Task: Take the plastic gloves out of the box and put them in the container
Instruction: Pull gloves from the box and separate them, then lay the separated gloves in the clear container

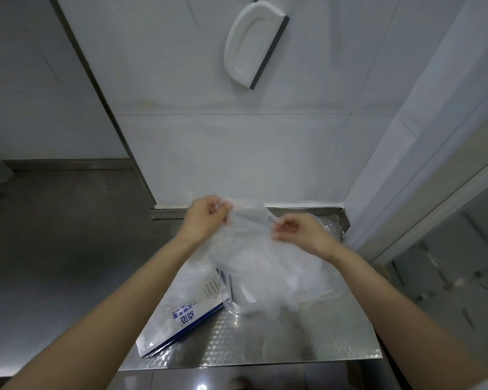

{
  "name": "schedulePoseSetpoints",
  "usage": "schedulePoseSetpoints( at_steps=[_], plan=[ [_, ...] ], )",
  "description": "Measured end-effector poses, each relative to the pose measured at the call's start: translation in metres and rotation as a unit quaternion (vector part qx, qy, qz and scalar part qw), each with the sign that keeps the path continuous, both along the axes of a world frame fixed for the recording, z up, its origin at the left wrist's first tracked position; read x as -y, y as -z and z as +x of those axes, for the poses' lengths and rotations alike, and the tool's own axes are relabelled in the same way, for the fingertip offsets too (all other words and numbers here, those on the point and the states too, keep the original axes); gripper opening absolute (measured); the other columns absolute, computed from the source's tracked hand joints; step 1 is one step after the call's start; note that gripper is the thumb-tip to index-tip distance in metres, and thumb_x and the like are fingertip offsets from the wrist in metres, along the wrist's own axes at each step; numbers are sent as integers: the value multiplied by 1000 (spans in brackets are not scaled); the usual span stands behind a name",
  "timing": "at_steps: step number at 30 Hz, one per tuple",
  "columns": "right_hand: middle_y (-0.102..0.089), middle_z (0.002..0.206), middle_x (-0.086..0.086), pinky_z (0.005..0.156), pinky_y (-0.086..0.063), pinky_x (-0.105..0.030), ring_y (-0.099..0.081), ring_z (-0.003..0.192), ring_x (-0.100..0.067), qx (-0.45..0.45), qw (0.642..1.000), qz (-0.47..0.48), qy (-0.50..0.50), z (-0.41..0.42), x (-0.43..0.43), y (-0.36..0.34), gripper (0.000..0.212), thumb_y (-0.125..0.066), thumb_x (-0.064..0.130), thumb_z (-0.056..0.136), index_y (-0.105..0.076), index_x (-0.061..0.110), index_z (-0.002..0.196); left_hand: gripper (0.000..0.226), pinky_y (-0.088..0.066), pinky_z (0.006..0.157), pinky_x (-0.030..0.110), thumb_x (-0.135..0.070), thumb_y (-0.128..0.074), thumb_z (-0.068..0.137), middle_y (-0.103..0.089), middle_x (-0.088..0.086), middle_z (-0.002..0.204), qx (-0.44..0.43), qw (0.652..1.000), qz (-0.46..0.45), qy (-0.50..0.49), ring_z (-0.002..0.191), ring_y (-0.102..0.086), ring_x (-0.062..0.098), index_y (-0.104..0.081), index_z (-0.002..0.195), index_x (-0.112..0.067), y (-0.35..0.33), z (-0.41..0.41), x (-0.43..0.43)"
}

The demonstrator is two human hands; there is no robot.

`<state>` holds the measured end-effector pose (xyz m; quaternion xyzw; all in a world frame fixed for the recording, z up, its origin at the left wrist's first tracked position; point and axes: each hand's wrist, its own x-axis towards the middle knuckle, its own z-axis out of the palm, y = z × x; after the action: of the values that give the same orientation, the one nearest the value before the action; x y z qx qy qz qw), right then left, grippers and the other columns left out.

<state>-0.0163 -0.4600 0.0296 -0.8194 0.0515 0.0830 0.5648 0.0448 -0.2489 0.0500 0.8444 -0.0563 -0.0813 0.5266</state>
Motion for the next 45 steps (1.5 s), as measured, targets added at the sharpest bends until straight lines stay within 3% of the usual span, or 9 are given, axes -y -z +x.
schedulePoseSetpoints(
  at_steps=[9, 13, 20, 23, 27, 33, 35, 40, 45],
  plan=[
    [-58, 75, 2, 67, -39, -10, -53, 70, -6, 319, 926, -150, 131, -1, 20, -42, 8, -68, -2, 81, -67, 6, 79, 10, -44, 89, 19, -24, -59, 88, -63, -4, 102, 242, 949, -98, 179, 101, -59, 6, -61, 80, -18, -70, -25, 7],
    [-61, 82, 8, 71, -37, -10, -53, 80, -9, 285, 919, -272, 6, -26, 38, -6, 24, -62, -3, 74, -66, 20, 79, 18, -35, 103, 23, -29, -51, 91, -61, -4, 120, 332, 857, 114, 377, 119, -50, 8, -63, 84, -17, -37, -46, -9],
    [-64, 101, 6, 87, -42, -22, -54, 101, -12, 134, 900, -377, -175, -36, 42, 46, 35, -51, -8, 87, -71, 17, 100, 27, -7, 114, 26, -26, -41, 100, -30, 2, 154, 210, 740, 392, 505, 143, -20, 16, -60, 110, -11, 36, -46, 6],
    [-59, 116, 5, 89, -42, -21, -50, 110, -10, 85, 875, -421, -222, -33, 37, 59, 47, -49, -12, 85, -66, 22, 114, 28, -25, 111, 36, -21, -40, 99, -37, 9, 148, 143, 708, 447, 527, 136, -33, 25, -59, 112, -6, 53, -44, 18],
    [-56, 125, 5, 90, -42, -22, -49, 115, -10, 16, 877, -413, -246, -35, 32, 66, 52, -46, -11, 86, -61, 25, 121, 24, -38, 79, 36, -13, -40, 96, -53, 14, 119, 76, 674, 515, 524, 101, -55, 32, -59, 105, -2, 66, -49, 35],
    [-48, 136, 1, 95, -37, -21, -48, 122, -17, -165, 872, -357, -291, -26, 26, 55, 51, -55, 4, 89, -47, 21, 136, 39, -42, 82, 34, -32, -37, 99, -59, 10, 118, -17, 650, 567, 507, 100, -59, 28, -60, 117, -5, 78, -45, 48],
    [-51, 134, -1, 97, -40, -22, -51, 118, -16, -208, 888, -304, -277, -22, 23, 51, 50, -61, 11, 89, -48, 19, 136, 52, -39, 85, 34, -43, -24, 101, -60, 10, 117, -25, 676, 552, 488, 104, -57, 28, -58, 119, -7, 77, -46, 52],
    [-66, 115, 0, 80, -45, -18, -63, 95, -11, -65, 941, -301, -141, -18, 13, 52, 27, -49, 18, 97, -60, 18, 122, 27, -37, 73, 33, -18, -35, 101, -51, 13, 122, 81, 778, 501, 370, 104, -55, 28, -49, 120, -5, 90, -44, 59],
    [-48, 133, -5, 93, -44, -32, -55, 113, -23, -104, 874, -402, -254, -14, 4, 77, 58, -62, 17, 90, -37, 25, 141, 62, -41, 93, 37, -24, -56, 91, -26, 15, 143, 10, 746, 540, 389, 122, -42, 33, -24, 143, -11, 110, -47, 61]
  ],
)
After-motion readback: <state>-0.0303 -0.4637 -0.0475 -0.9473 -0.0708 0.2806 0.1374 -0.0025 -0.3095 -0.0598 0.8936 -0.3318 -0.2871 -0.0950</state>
